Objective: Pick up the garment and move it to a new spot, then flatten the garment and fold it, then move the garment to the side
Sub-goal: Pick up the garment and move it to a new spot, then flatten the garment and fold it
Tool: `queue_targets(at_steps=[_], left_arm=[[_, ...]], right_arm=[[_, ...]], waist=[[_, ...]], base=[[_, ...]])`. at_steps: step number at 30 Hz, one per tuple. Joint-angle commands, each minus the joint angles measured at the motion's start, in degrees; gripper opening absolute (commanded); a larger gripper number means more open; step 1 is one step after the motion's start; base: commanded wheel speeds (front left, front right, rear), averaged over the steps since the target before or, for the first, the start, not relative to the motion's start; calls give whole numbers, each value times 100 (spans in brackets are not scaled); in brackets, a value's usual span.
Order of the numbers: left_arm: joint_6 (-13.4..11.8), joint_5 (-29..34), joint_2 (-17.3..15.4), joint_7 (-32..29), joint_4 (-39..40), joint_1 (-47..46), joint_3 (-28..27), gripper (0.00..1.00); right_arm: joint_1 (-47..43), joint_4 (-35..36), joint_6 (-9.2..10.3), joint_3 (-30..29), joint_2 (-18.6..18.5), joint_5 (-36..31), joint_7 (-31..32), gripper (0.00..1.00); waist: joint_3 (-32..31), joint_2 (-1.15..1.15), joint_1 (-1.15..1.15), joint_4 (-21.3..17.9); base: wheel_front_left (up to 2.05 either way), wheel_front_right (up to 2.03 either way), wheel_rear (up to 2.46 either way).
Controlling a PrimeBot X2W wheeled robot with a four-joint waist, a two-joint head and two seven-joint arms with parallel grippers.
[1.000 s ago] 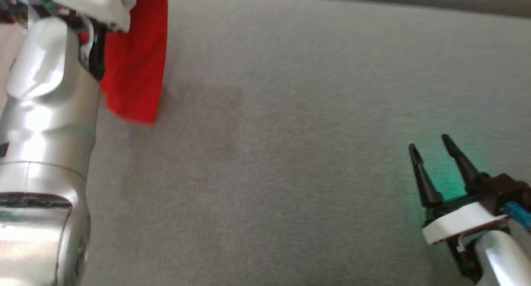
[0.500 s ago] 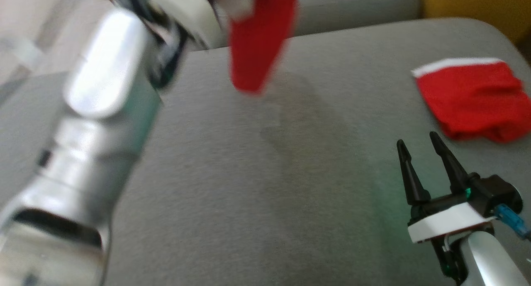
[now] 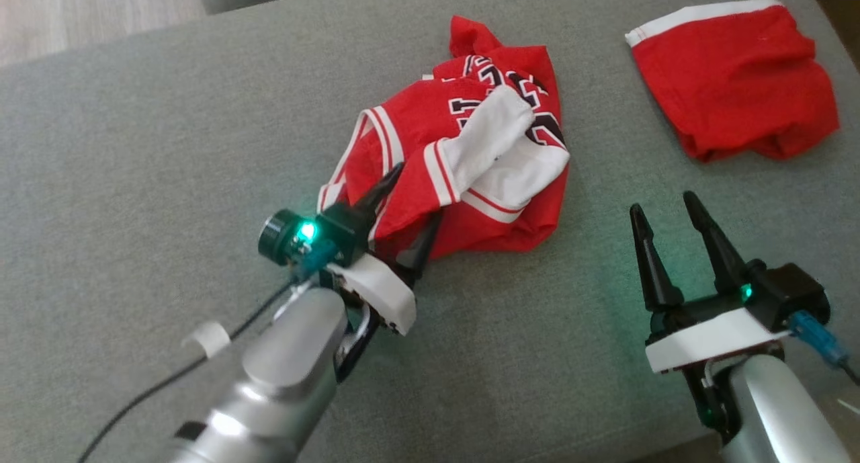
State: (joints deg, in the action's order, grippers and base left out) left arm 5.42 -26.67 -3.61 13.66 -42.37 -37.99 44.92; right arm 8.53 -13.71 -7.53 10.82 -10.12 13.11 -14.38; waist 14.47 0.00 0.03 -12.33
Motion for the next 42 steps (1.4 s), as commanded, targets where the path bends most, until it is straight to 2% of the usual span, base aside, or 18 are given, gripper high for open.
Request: queue_targets(at_steps=[1,6,11,17,21,26,42], left_arm=[[-120,62,9,101,211,-83,-166,100],[-683,259,22,130,1144,856,-749,100],[-950,446,-113,132,2075,2174,-1455,100],[-1205,664,-141,133,3110,3405,-2473,100],[-1193,939,-97,133,3695,4101,-2940,100],[-1067,1285,-35,133,4056,4833,-3167,100],[-829,1588,63,133,4087,5091,-3482,100]], right_arm=[[22,99,4,77,-6,43,-62,100],[-227,-58,4,-55,35,15,-62,100],[-638,-147,4,-251,103,-12,-62,100],[-1007,-9,4,-530,209,-61,-62,100],[-1328,68,4,-624,290,-101,-62,100],[-1652,156,4,-578,385,-150,-62,100],[-1767,180,4,-540,489,-263,-62,100]], waist=[[-127,0,-3,135],[-710,0,-3,625],[-1389,0,-3,1107],[-1706,0,-3,1523],[-1881,0,-3,1661],[-2018,0,-3,1718],[-2127,0,-3,1775]], base=[[0,0,0],[0,0,0],[0,0,0],[0,0,0],[0,0,0],[0,0,0],[0,0,0]])
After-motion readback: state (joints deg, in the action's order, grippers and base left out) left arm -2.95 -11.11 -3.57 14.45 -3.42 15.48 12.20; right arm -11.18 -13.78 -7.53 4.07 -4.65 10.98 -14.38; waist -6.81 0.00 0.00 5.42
